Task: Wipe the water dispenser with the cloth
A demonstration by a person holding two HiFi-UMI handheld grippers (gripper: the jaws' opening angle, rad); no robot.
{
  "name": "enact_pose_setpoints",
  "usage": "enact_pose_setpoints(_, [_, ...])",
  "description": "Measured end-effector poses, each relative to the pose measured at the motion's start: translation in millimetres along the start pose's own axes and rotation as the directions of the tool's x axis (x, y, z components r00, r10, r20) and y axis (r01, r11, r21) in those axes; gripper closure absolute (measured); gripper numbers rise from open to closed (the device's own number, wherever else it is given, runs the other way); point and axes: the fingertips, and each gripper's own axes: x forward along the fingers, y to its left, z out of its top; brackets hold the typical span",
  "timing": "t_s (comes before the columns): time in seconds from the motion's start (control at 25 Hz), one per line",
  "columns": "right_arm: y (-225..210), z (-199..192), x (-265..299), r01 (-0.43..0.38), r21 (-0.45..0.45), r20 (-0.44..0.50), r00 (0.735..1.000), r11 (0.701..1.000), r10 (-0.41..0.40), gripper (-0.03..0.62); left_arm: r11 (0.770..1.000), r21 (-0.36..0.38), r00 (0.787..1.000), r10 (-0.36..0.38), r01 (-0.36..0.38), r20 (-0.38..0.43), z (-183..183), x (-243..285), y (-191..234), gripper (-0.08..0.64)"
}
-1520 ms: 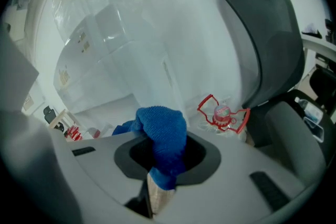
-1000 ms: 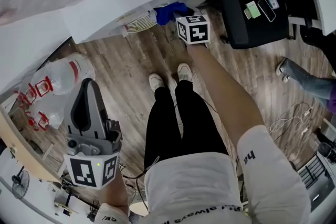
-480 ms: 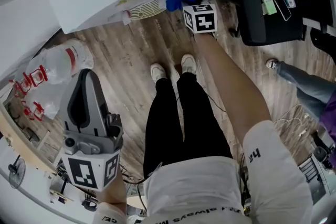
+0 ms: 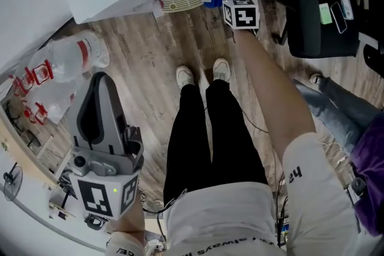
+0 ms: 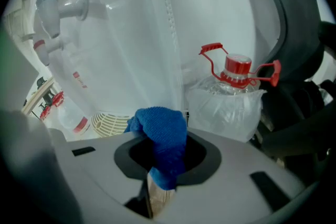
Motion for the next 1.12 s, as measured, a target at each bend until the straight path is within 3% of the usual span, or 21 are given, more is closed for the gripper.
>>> enact_pose_setpoints(0.2, [0.6, -3.0, 4.7, 0.001, -0.008, -0.012, 1.000, 1.000, -0.001, 0.509, 1.000, -0.013, 1.000, 0.010, -0.010, -0.013, -9.5, -4.1, 8.6, 0.541])
enact_pose_setpoints(0.32, [7.2, 4.8, -17.7, -0.001, 0.035, 0.030, 1.000, 0.999, 0.000, 0.509, 1.000, -0.018, 1.000, 0.003, -0.003, -0.015, -10.6, -8.5, 9.8, 0.541])
enact_pose_setpoints(0.64, [11.2, 39.8, -132.9, 0.032, 0.133, 0.225, 0.972, 0.991, -0.061, 0.509, 0.999, -0.038, 1.000, -0.006, 0.007, 0.007, -1.4, -16.3, 1.7, 0.541])
enact_pose_setpoints(0.84, [40.8, 71.9, -211.4, 0.018, 0.125, 0.338, 0.939, 0.992, -0.059, 0.509, 0.999, -0.050, 1.000, -0.013, 0.014, 0.028, 6.2, -26.1, 2.0, 0.541])
enact_pose_setpoints(0.96, [75.1, 91.6, -250.0, -0.034, 0.109, 0.400, 0.917, 0.993, -0.013, 0.511, 0.998, -0.054, 0.999, -0.010, 0.012, 0.038, 10.3, -32.9, 3.0, 0.541])
enact_pose_setpoints(1.12, [144.4, 110.4, -279.0, -0.163, 0.055, 0.449, 0.885, 0.985, 0.121, 0.511, 0.998, -0.059, 0.999, -0.002, 0.004, 0.047, 13.3, -41.6, 6.6, 0.541])
